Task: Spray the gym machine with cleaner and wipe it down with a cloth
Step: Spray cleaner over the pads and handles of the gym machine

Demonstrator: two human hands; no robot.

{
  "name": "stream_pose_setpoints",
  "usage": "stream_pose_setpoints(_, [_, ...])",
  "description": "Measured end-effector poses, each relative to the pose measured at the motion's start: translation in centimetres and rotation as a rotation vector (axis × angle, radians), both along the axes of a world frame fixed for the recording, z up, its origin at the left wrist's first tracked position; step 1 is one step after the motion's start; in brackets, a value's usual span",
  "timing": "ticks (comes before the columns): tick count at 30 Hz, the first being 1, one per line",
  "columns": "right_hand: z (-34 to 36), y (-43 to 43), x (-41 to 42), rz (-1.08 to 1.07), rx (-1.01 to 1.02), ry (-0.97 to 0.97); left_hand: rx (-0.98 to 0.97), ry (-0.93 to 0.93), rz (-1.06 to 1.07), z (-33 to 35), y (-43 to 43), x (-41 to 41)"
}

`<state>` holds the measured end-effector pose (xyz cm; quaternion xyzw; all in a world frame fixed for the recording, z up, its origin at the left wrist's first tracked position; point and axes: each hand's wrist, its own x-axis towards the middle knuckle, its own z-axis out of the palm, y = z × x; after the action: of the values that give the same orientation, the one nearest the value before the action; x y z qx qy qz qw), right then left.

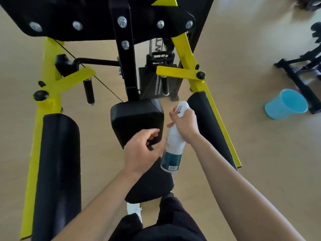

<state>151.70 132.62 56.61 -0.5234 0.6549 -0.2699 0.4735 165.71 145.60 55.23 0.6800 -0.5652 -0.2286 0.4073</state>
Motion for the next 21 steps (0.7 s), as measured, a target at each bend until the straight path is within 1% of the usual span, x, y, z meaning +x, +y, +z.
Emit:
stream_pose_setpoints(2, [-0.8,-2.4,0.7,0.029,-0.007,0.022,-0.24,-0.189,0.096,1.5,-2.1,1.2])
stream_pose_setpoints(4, [-1.7,-4.7,1.3,0.025,-0.015,0.069,-0.371,-0.388,0.199,2.4,-4.1,2.4])
stream_pose_setpoints(5, [-2.2,-5.8,1.5,0.019,-0.02,0.088,-0.384,-0.477,0.252,2.4,-5.0,2.9])
stream_pose_setpoints(7, [-3.5,-7.6,1.9,0.014,-0.018,0.09,-0.325,-0.596,0.328,1.8,-6.0,3.7])
stream_pose_setpoints(8, [-4.1,-8.4,2.1,0.016,-0.007,0.084,-0.288,-0.615,0.338,1.3,-6.2,3.9])
stream_pose_setpoints(10, [-5.2,-9.5,2.5,0.05,0.014,0.086,-0.256,-0.586,0.328,0.5,-6.1,4.2])
stream_pose_setpoints(14, [-6.7,-10.9,2.9,0.096,0.033,0.099,-0.283,-0.535,0.362,0.3,-6.3,3.9])
stream_pose_setpoints(19, [-7.4,-12.2,3.1,-0.007,0.058,0.204,-0.286,-0.513,0.384,0.6,-6.5,3.7])
stream_pose_setpoints(21, [-7.3,-12.3,2.9,0.029,0.077,0.248,-0.279,-0.498,0.389,0.6,-6.4,3.6])
